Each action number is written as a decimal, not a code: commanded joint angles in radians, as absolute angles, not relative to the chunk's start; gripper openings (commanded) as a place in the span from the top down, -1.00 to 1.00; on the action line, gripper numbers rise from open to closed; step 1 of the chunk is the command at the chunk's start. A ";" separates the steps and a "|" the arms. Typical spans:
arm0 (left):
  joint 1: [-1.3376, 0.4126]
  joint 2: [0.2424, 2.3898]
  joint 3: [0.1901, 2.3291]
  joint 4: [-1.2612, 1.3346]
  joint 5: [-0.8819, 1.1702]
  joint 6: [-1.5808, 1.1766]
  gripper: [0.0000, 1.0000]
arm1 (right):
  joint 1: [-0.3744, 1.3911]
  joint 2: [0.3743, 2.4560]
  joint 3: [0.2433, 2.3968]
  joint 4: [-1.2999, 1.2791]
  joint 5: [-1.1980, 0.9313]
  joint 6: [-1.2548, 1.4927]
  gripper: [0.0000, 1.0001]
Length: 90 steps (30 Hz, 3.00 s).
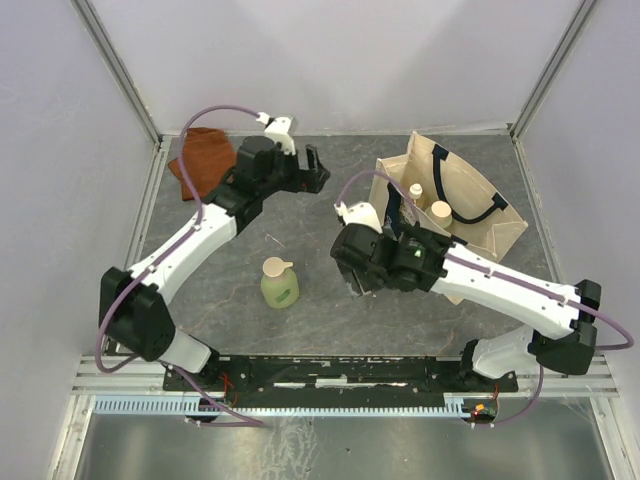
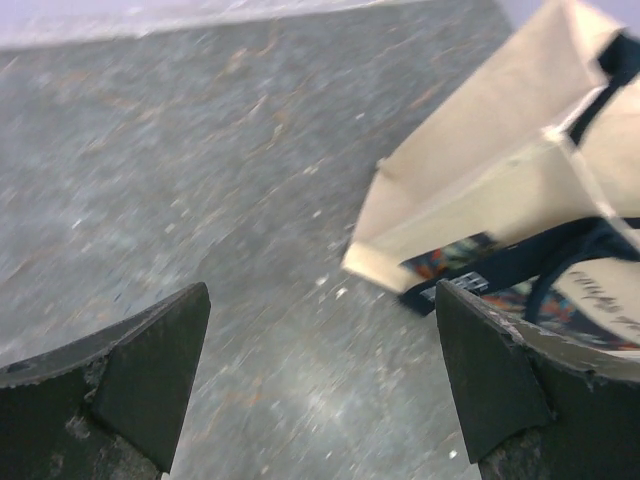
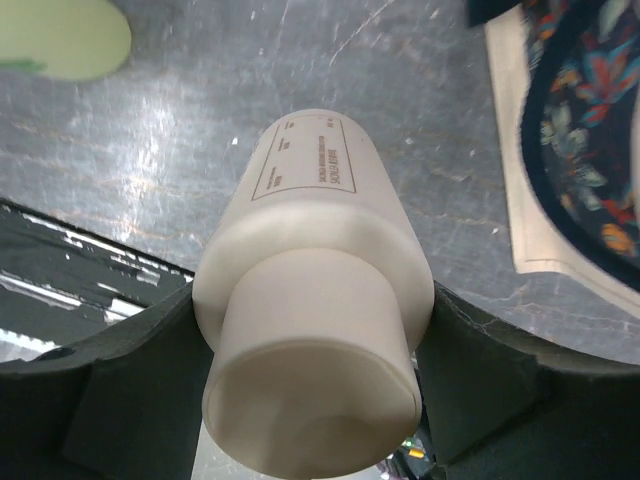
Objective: Place the personal care products into the canvas bag
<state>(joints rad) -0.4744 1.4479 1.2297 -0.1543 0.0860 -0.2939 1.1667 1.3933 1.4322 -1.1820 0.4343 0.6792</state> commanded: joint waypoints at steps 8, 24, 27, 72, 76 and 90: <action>-0.625 1.682 1.552 0.076 0.188 -0.289 -0.99 | 1.112 1.329 1.740 -1.406 0.675 0.693 1.00; -0.755 1.911 1.757 -0.041 0.103 -0.150 -0.99 | 1.104 1.253 1.819 -1.555 0.762 0.775 1.00; -0.762 1.939 1.758 -0.072 0.069 -0.129 -0.75 | 1.105 1.264 1.866 -1.563 0.790 0.761 1.00; -0.764 1.726 1.644 -0.357 -0.160 -0.063 0.95 | 0.363 1.259 1.429 -1.032 0.368 0.390 1.00; -0.764 1.719 1.632 -0.359 -0.166 -0.063 0.95 | 0.354 1.272 1.361 -0.960 0.334 0.393 1.00; -0.764 1.713 1.632 -0.359 -0.151 -0.073 0.95 | 0.352 1.353 1.225 -0.842 0.333 0.416 1.00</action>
<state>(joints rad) -0.7700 1.7725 1.6222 -0.3653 -0.1314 -0.1097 0.3542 1.3518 1.2243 -0.9485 0.3061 0.4065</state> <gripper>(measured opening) 0.078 0.783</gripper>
